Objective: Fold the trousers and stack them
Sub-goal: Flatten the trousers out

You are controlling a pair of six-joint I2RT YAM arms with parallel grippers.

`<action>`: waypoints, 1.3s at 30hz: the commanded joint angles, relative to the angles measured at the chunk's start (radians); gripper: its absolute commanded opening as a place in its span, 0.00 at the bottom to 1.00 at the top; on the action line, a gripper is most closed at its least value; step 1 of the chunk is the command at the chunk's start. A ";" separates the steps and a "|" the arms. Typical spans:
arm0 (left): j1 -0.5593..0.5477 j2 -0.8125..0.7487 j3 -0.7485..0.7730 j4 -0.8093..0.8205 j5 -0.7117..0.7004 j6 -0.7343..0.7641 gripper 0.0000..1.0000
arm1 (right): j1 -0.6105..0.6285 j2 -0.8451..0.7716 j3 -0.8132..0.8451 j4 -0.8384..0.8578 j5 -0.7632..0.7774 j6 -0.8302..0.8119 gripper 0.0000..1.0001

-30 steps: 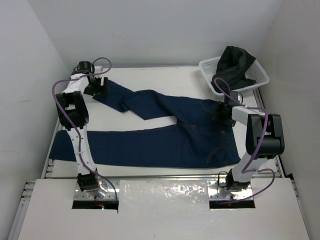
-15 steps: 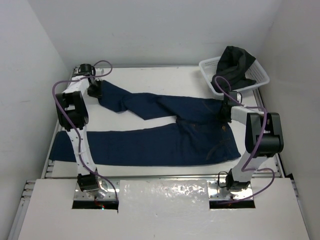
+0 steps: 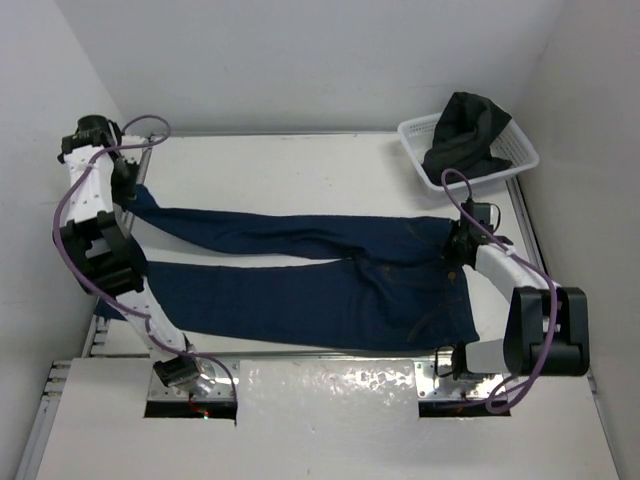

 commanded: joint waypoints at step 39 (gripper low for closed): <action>-0.055 0.130 -0.144 0.663 0.079 0.989 0.71 | 0.009 0.047 0.249 -0.135 -0.174 -0.316 0.14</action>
